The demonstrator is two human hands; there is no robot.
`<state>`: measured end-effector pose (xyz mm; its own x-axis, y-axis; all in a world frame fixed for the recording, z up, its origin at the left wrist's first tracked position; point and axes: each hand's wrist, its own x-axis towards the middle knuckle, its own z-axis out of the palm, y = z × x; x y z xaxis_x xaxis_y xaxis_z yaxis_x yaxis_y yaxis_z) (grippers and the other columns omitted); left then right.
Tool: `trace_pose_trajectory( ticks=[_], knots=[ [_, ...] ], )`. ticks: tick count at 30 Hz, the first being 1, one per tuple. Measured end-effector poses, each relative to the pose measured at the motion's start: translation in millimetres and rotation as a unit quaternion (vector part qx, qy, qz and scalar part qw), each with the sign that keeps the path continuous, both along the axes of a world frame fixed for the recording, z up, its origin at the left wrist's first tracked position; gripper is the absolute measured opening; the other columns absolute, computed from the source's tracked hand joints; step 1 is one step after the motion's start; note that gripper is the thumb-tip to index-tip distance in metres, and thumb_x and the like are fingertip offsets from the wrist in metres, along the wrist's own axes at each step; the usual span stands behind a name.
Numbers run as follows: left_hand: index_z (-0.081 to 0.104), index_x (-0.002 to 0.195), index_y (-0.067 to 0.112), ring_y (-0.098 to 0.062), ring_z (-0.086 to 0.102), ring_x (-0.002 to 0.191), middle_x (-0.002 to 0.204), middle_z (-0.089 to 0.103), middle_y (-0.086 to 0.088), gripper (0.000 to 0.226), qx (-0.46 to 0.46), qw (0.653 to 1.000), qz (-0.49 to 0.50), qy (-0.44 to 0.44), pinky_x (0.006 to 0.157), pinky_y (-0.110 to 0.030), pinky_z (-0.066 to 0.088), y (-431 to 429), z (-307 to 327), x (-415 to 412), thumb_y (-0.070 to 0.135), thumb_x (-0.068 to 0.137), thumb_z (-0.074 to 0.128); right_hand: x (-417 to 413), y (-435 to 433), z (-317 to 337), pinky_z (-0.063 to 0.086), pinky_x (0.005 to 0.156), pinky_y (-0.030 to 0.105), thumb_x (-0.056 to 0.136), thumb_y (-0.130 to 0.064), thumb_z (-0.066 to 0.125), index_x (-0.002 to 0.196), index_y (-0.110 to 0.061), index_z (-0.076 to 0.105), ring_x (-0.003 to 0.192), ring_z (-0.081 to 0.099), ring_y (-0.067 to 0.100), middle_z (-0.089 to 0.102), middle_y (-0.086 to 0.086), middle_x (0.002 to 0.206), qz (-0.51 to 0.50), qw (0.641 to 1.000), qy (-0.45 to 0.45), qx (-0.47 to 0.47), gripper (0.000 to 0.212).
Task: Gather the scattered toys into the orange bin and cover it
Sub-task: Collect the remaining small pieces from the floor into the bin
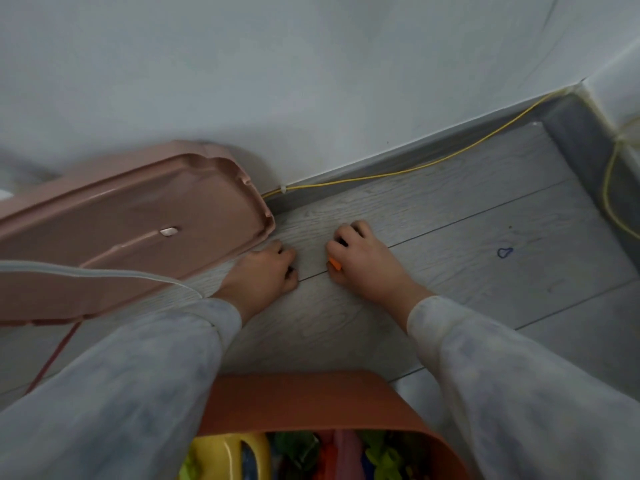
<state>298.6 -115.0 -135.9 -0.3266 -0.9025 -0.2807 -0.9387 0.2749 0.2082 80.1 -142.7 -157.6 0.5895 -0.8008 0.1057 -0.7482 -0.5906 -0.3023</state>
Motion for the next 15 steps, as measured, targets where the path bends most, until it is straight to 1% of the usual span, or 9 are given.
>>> trace_pose_trajectory(
  ticks=[1, 3, 4, 6, 9, 11, 15],
  knots=[
    [0.059, 0.090, 0.011, -0.037, 0.063, 0.079, 0.093, 0.060, -0.012, 0.023, 0.011, 0.999, 0.027, 0.017, 0.066, -0.038, 0.053, -1.4, 2.7, 1.5, 0.034, 0.087, 0.056, -1.6, 0.3, 0.6, 0.054, 0.057, 0.045, 0.080, -0.026, 0.059, 0.089, -0.010, 0.060, 0.090, 0.050, 0.037, 0.055, 0.014, 0.095, 0.001, 1.000, 0.003, 0.015, 0.018],
    [0.058, 0.083, 0.013, -0.036, 0.063, 0.084, 0.091, 0.062, -0.013, 0.017, 0.031, 0.995, 0.086, 0.047, 0.069, -0.034, 0.047, -2.1, 16.5, 3.8, 0.030, 0.085, 0.060, -5.1, 2.7, 9.3, 0.054, 0.064, 0.045, 0.073, -0.020, 0.068, 0.085, -0.007, 0.061, 0.083, 0.053, 0.038, 0.056, 0.016, 0.089, 0.002, 0.999, 0.022, 0.042, 0.019],
    [0.056, 0.080, 0.015, -0.037, 0.063, 0.084, 0.090, 0.064, -0.013, 0.016, 0.037, 0.991, 0.115, 0.051, 0.070, -0.034, 0.046, -1.6, 23.6, 5.2, 0.030, 0.084, 0.059, -7.5, 4.6, 14.7, 0.054, 0.065, 0.044, 0.069, -0.019, 0.073, 0.083, -0.006, 0.061, 0.079, 0.054, 0.038, 0.057, 0.017, 0.085, 0.000, 0.997, 0.039, 0.060, 0.022],
    [0.056, 0.082, 0.015, -0.038, 0.064, 0.085, 0.091, 0.066, -0.014, 0.016, 0.046, 0.988, 0.140, 0.042, 0.072, -0.034, 0.047, -1.0, 43.5, 8.5, 0.031, 0.085, 0.058, -12.2, 8.1, 29.2, 0.053, 0.066, 0.043, 0.066, -0.018, 0.077, 0.082, -0.004, 0.062, 0.076, 0.056, 0.040, 0.058, 0.019, 0.081, -0.017, 0.993, 0.069, 0.097, 0.026],
    [0.051, 0.081, 0.020, -0.036, 0.064, 0.086, 0.089, 0.067, -0.012, 0.015, 0.050, 0.990, 0.124, 0.038, 0.071, -0.035, 0.049, -0.9, 78.1, 12.7, 0.034, 0.086, 0.055, -16.4, 12.7, 56.2, 0.050, 0.076, 0.044, 0.074, -0.025, 0.071, 0.092, -0.003, 0.062, 0.085, 0.055, 0.041, 0.058, 0.021, 0.090, -0.040, 0.985, 0.099, 0.135, 0.029],
    [0.047, 0.080, 0.022, -0.036, 0.064, 0.084, 0.087, 0.067, -0.011, 0.015, 0.047, 0.990, 0.125, 0.041, 0.069, -0.034, 0.047, -0.1, 103.7, 14.3, 0.035, 0.085, 0.054, -14.4, 15.9, 80.9, 0.049, 0.080, 0.044, 0.078, -0.028, 0.068, 0.096, -0.003, 0.062, 0.089, 0.054, 0.040, 0.058, 0.021, 0.095, -0.053, 0.984, 0.097, 0.141, 0.031],
    [0.046, 0.070, 0.024, -0.034, 0.064, 0.076, 0.076, 0.066, -0.007, 0.019, 0.034, 0.984, 0.156, 0.078, 0.064, -0.031, 0.045, 12.2, 148.9, 13.1, 0.039, 0.080, 0.053, -10.3, 20.5, 136.7, 0.049, 0.079, 0.043, 0.074, -0.028, 0.069, 0.088, -0.006, 0.063, 0.086, 0.055, 0.039, 0.059, 0.018, 0.088, -0.095, 0.984, 0.061, 0.137, 0.027]
  ],
)
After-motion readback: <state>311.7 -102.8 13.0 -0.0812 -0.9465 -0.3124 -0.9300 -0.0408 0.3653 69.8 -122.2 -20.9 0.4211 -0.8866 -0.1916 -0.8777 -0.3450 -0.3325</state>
